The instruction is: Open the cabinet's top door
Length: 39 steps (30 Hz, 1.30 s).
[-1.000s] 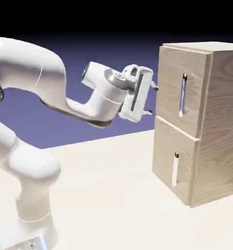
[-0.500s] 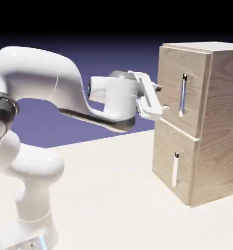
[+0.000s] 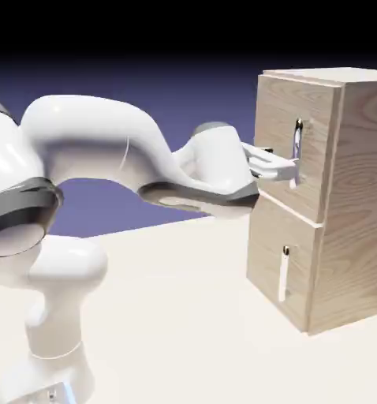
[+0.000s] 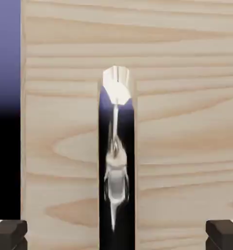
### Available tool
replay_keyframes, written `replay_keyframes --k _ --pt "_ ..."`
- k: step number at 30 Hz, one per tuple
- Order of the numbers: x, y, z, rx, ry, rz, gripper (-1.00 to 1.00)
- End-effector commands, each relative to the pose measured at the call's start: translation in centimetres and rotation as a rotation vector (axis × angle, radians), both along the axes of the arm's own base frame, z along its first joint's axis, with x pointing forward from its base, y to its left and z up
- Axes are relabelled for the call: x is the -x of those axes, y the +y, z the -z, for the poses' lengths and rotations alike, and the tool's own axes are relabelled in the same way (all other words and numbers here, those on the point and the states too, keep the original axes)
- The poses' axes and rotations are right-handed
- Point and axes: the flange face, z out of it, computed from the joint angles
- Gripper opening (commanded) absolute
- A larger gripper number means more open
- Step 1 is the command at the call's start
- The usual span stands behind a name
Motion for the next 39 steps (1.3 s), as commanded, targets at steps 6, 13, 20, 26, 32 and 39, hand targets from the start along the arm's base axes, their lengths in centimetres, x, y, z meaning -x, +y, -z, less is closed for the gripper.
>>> replay_keyframes --k 6,13,20,26,32,39 --pt "-1.7 0.4 -0.1 0.004 -0.003 0.013 -1.0" --pt "-0.5 1.1 0.0 0.004 -0.002 0.068 -1.0" --pt "0.3 1.6 0.0 0.004 -0.002 0.099 -1.0" --pt "0.9 2.0 0.0 0.003 -0.002 0.126 -1.0" --pt "1.3 2.3 0.0 0.005 -0.002 0.146 -1.0" --pt "1.7 2.7 0.0 0.004 -0.002 0.166 -1.0"
